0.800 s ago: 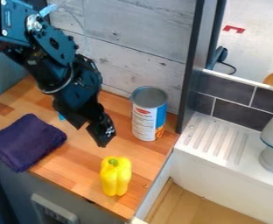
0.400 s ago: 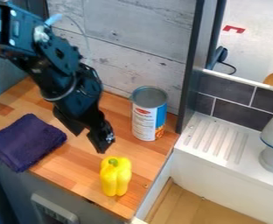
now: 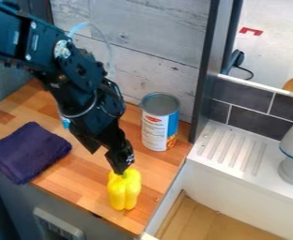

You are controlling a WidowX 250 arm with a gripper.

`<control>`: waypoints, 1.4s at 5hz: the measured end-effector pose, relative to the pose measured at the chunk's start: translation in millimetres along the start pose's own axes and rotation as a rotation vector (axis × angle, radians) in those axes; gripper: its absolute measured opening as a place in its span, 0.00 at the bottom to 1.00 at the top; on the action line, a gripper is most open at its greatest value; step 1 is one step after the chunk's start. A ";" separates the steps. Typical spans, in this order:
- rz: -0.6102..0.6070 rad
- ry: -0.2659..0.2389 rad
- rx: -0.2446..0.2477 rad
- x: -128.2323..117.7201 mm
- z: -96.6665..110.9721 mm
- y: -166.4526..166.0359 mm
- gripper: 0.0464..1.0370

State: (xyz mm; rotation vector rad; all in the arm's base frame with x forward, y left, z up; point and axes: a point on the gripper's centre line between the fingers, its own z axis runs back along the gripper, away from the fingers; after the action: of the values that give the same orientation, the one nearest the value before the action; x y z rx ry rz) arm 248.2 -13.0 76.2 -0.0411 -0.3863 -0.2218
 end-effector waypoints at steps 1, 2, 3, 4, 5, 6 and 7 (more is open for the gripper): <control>-0.004 0.056 -0.018 -5.6 -2.2 -4.9 0.96; -0.005 0.099 -0.009 -6.2 -9.6 -6.4 0.96; -0.015 0.097 0.026 -3.7 -20.3 -7.8 0.96; -0.023 0.089 0.052 -1.7 -26.0 -6.4 0.96; -0.019 0.080 0.062 2.1 -29.0 -4.4 0.91; -0.017 0.106 0.058 -2.1 -41.0 -4.5 0.64; 0.000 0.091 0.068 0.1 -43.9 -2.9 0.39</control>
State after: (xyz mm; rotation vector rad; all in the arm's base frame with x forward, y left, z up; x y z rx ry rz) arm 263.9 -19.4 35.5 0.0357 -0.3031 -0.2099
